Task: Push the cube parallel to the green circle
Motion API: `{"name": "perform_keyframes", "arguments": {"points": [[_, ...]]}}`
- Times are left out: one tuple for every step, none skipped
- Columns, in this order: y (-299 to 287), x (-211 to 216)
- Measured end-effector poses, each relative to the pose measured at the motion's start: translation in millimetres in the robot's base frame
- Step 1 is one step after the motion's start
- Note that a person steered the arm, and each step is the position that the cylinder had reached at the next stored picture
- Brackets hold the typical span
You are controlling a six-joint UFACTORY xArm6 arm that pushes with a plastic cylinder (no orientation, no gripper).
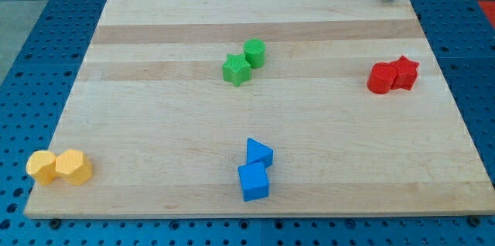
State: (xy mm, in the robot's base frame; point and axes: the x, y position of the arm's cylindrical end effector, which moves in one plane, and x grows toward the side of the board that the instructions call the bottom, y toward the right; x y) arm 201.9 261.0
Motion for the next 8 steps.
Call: {"name": "perform_keyframes", "arguments": {"points": [[-1.0, 3.6], [-1.1, 4.1], [-22.5, 43.0], [-35.9, 59.1], [-47.6, 69.0], [-53.6, 76.4], [-53.6, 77.0], [-53.6, 90.8]]}}
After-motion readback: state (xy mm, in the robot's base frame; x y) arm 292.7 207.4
